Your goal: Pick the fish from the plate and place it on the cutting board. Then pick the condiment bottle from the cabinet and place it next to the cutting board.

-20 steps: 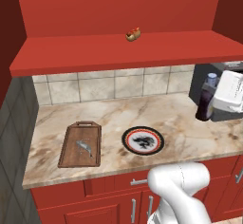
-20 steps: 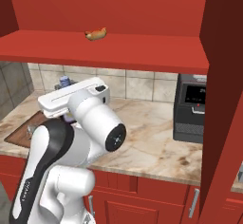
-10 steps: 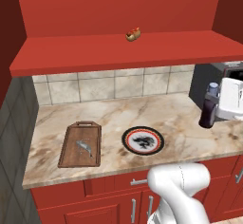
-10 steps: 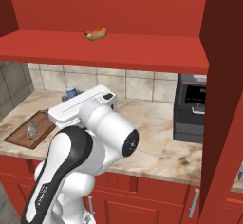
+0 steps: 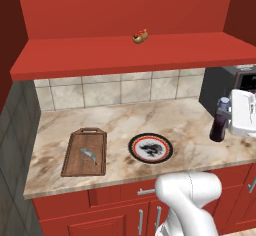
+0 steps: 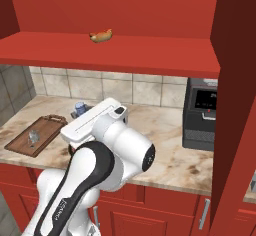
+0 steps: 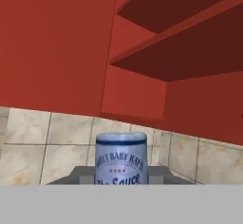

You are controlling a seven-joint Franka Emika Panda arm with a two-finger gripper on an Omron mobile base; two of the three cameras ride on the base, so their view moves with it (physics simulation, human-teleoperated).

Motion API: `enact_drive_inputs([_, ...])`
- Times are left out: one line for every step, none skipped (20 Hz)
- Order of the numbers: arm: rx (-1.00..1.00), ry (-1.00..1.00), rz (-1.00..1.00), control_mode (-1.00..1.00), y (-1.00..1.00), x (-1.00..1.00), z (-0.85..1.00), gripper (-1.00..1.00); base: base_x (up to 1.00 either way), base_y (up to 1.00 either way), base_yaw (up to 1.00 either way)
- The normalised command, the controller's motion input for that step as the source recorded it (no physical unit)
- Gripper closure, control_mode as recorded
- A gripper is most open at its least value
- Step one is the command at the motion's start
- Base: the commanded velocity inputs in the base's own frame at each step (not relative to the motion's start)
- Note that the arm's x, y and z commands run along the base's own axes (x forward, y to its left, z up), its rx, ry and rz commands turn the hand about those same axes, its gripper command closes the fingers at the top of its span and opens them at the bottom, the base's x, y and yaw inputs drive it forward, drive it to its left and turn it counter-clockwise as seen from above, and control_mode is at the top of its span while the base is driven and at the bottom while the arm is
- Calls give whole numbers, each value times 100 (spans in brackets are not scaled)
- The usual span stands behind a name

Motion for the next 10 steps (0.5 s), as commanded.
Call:
enact_drive_inputs([0, -6, 4, -100, 0, 0, -34, 100, 0, 0, 0])
enact_drive_inputs([0, -6, 4, -100, 0, 0, -33, 100, 0, 0, 0])
enact_drive_inputs([0, -6, 3, -100, 0, 0, -33, 100, 0, 0, 0])
enact_drive_inputs([0, -6, 3, -100, 0, 0, -32, 100, 0, 0, 0])
enact_drive_inputs([0, -6, 3, -100, 0, 0, -31, 100, 0, 0, 0])
enact_drive_inputs([0, -5, 3, -100, 0, 0, -31, 100, 0, 0, 0])
enact_drive_inputs([0, -5, 2, -100, 0, -2, -29, 100, 0, 0, 0])
enact_drive_inputs([0, -5, 1, -100, 0, -2, -28, 100, 0, 0, 0])
enact_drive_inputs([0, -5, 1, -100, 0, -2, -27, 100, 0, 0, 0])
enact_drive_inputs([0, -5, 0, -100, 0, -3, -27, 100, 0, 0, 0])
